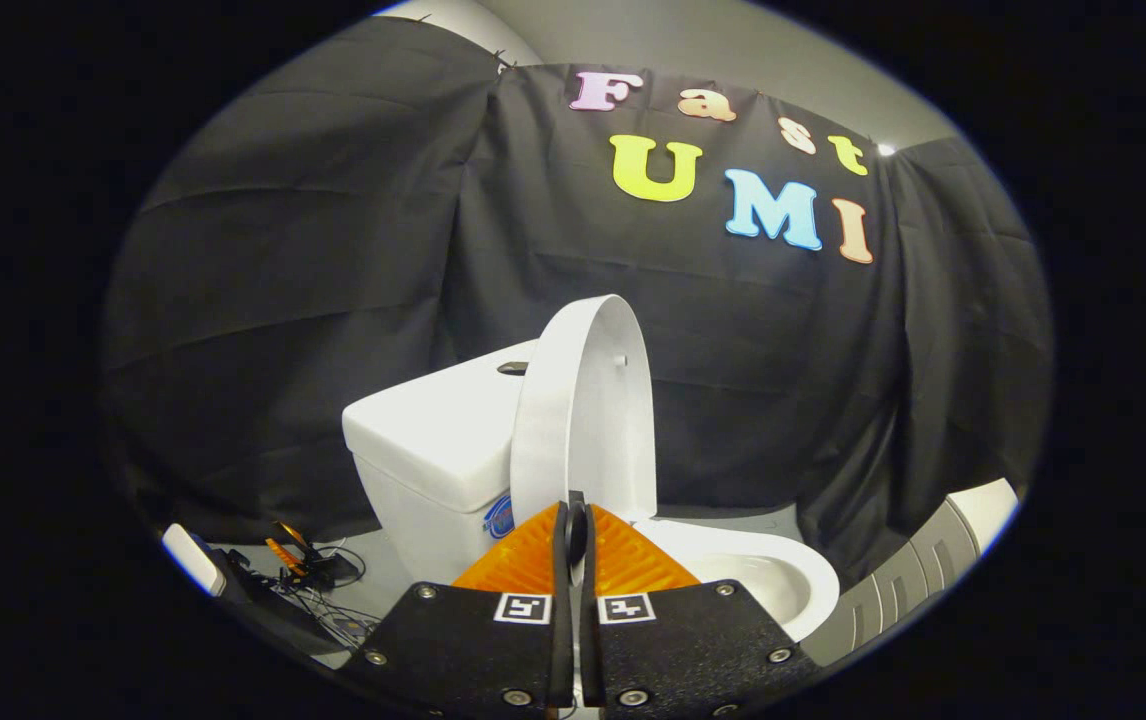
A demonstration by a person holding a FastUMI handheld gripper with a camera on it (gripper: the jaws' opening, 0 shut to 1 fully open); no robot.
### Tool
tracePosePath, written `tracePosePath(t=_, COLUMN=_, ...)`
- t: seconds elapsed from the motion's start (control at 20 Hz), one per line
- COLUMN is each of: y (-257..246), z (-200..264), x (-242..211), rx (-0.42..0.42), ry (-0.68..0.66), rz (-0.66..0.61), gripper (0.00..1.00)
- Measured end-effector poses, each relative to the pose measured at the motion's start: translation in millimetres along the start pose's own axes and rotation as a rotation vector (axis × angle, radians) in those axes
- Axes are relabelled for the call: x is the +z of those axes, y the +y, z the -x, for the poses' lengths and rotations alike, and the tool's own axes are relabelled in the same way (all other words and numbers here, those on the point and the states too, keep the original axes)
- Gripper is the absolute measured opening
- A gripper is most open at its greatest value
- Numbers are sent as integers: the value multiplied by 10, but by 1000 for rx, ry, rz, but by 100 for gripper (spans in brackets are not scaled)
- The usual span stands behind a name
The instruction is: Open the toilet lid.
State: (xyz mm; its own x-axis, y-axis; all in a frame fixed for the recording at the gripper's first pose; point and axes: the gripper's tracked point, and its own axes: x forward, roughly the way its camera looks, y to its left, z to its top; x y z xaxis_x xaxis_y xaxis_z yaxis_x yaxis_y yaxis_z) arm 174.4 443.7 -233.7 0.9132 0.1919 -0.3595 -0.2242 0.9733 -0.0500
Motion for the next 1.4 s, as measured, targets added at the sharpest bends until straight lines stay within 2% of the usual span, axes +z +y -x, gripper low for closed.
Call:
tracePosePath(t=0.3, y=4, z=-2, x=-15, rx=16, ry=-4, rz=-12, gripper=3)
tracePosePath(t=0.4, y=5, z=-2, x=-33, rx=27, ry=17, rz=-6, gripper=6)
tracePosePath(t=0.5, y=83, z=10, x=-40, rx=93, ry=42, rz=-42, gripper=10)
tracePosePath(t=0.6, y=140, z=73, x=-50, rx=151, ry=53, rz=-103, gripper=24)
tracePosePath(t=0.65, y=86, z=156, x=-1, rx=152, ry=38, rz=-117, gripper=39)
tracePosePath(t=0.75, y=-14, z=298, x=40, rx=146, ry=14, rz=-121, gripper=82)
tracePosePath(t=0.8, y=-38, z=359, x=64, rx=154, ry=9, rz=-128, gripper=93)
tracePosePath(t=0.85, y=-77, z=436, x=72, rx=161, ry=-1, rz=-135, gripper=96)
tracePosePath(t=1.15, y=-539, z=1025, x=544, rx=218, ry=-164, rz=-195, gripper=96)
tracePosePath(t=1.4, y=-1430, z=1440, x=692, rx=104, ry=-262, rz=-140, gripper=96)
